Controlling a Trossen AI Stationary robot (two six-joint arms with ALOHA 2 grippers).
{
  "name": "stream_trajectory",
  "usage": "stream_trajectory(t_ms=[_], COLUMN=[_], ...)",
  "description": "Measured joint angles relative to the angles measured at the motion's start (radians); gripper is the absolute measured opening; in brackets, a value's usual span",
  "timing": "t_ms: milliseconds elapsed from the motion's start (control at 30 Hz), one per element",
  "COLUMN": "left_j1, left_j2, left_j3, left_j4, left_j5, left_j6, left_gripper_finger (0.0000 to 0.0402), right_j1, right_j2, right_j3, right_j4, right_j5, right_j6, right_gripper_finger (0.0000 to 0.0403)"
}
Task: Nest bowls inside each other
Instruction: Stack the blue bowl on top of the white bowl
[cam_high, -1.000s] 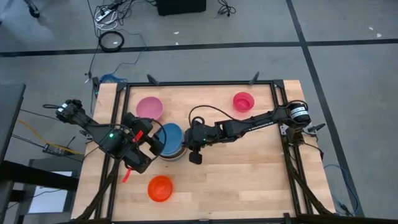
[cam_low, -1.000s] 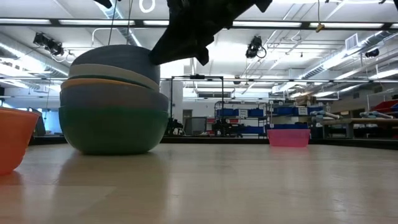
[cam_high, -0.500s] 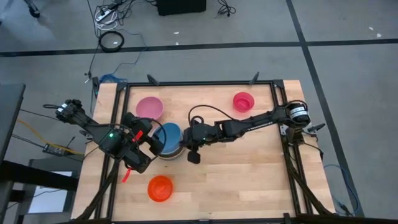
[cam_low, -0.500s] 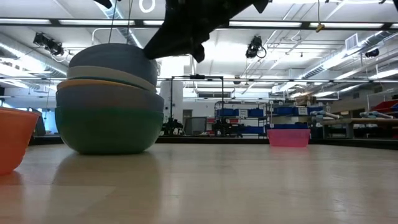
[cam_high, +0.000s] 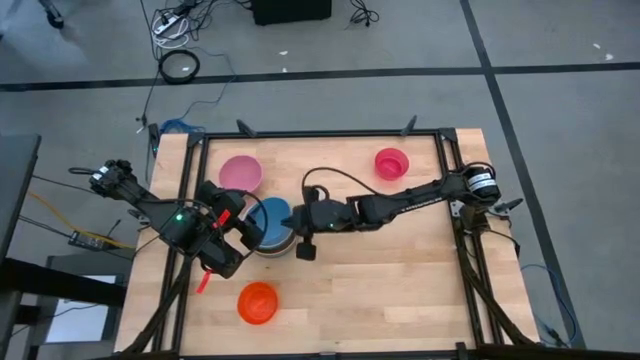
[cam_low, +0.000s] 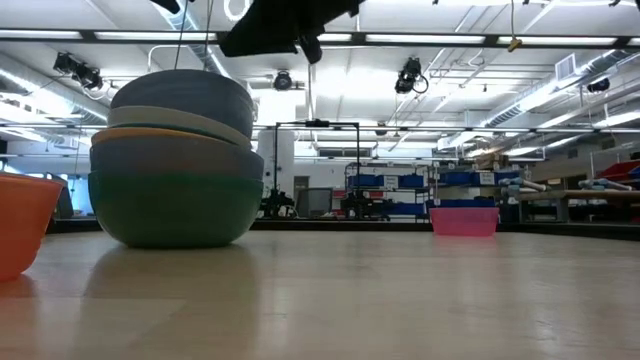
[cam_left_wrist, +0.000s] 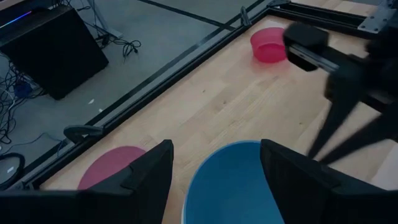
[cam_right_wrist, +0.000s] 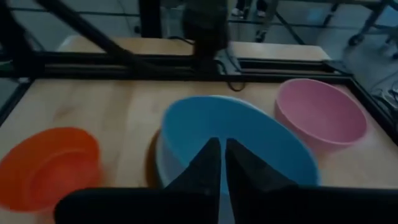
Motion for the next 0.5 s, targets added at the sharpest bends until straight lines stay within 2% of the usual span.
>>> stream_trajectory(t_ms=[500], left_j1=[0.0], left_j2=[0.0], left_j3=[0.0], left_j4=[0.0], left_j5=[0.0], left_j6=[0.0], left_gripper_finger=[0.0248], right_j1=[-0.04], right_j2=[0.001], right_j3=[-0.027], right_j4=[-0.045], right_j5=[-0.067], right_j6=[0.111], right_gripper_finger=[0.0005])
